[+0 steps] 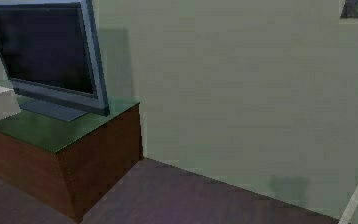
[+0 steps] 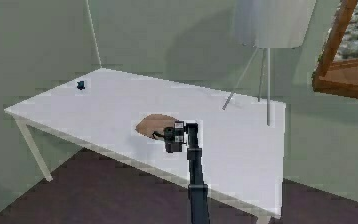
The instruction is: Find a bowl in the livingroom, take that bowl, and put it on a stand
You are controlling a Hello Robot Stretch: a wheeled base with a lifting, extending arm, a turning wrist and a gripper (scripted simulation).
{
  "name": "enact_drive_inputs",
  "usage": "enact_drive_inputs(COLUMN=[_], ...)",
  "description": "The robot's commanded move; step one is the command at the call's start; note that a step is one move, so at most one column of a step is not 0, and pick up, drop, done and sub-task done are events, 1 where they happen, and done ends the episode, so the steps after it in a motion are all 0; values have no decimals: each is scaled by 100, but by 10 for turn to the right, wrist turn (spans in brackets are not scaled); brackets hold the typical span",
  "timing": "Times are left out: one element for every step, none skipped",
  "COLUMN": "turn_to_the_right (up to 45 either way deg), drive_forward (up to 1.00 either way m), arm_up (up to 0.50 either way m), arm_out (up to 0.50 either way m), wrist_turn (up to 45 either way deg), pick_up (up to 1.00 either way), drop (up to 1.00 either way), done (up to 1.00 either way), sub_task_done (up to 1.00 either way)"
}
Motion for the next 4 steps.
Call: enact_drive_inputs(turn_to_the_right=[0,0,0,0], drive_forward=[0,0,0,0], arm_up=[10,20,0,0], arm_out=[0,0,0,0], wrist_turn=[0,0,-450,-450], pick_up=[0,0,0,0], drop=[0,0,0,0], done=[0,0,0,0], sub_task_done=[0,0,0,0])
